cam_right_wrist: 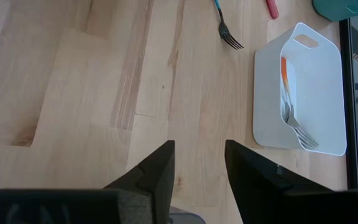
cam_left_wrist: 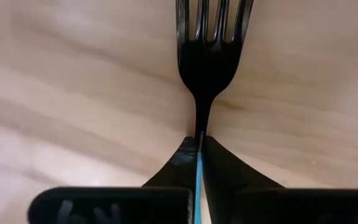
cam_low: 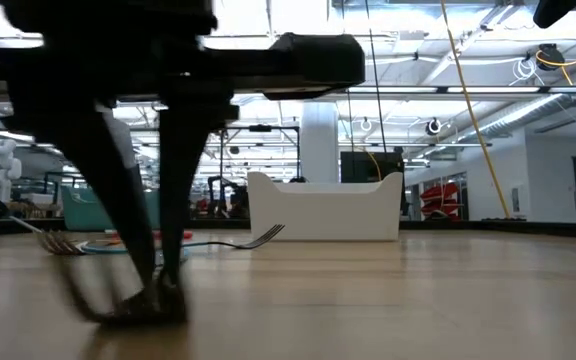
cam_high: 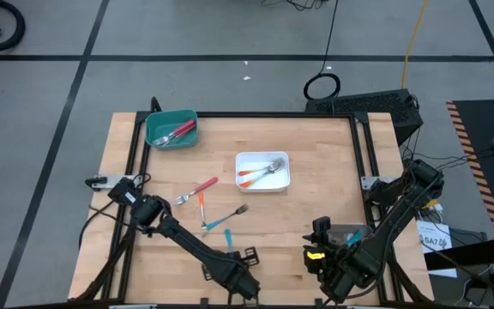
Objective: Sort silverware by color (type)
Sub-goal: Put the blue fork into the black bin
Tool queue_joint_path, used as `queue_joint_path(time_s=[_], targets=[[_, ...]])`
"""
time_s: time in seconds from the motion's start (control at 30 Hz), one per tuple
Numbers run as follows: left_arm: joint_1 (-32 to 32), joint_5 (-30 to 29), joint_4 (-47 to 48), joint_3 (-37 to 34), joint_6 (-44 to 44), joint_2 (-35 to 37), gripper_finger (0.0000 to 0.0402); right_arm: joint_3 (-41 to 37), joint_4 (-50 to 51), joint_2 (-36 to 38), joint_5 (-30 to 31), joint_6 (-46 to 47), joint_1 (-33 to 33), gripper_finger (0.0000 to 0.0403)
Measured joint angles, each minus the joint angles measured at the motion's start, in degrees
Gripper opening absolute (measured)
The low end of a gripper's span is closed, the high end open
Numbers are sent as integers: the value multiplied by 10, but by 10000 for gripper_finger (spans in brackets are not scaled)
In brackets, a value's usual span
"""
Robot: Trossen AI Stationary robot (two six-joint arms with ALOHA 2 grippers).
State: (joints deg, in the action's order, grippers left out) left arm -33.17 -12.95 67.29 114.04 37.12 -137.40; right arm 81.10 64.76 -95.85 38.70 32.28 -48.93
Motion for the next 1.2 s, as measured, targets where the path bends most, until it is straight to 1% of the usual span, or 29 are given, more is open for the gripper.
queue_joint_path(time_s=[0.1, 0.17, 0.4, 0.5, 0.57, 0.6, 0.67, 0.77, 0.83, 1.03, 1.13, 1.2], targets=[[2, -9, 17, 18, -70, -2, 14, 0, 11, 0, 0, 9, -1, 134], [4, -19, 27, 34, -139, -2, 14, 0, 24, 0, 5, 20, -6, 134], [-1, -67, 62, 120, -310, -1, 13, 0, 54, 2, 58, 44, -38, 134], [-2, -95, 95, 167, -388, -1, 13, 0, 73, 9, 81, 67, -53, 134], [-2, -113, 125, 197, -419, 0, 13, 0, 84, 14, 97, 85, -63, 134], [-2, -131, 139, 209, -435, 1, 13, 0, 86, 17, 106, 92, -68, 134], [-2, -176, 141, 206, -470, 11, 13, 0, 90, 21, 120, 102, -78, 134], [-3, -246, 163, 210, -551, 20, 13, 0, 90, 23, 135, 106, -90, 134], [-3, -285, 163, 209, -598, 24, 13, 0, 90, 23, 150, 108, -97, 134], [-8, -450, 134, 209, -736, 24, 13, 0, 110, 23, 187, 125, -110, 134], [-6, -513, 87, 209, -750, 24, 13, 0, 140, 24, 214, 163, -110, 134], [1, -520, 33, 210, -707, 24, 13, 0, 151, 24, 237, 186, -109, 134]])
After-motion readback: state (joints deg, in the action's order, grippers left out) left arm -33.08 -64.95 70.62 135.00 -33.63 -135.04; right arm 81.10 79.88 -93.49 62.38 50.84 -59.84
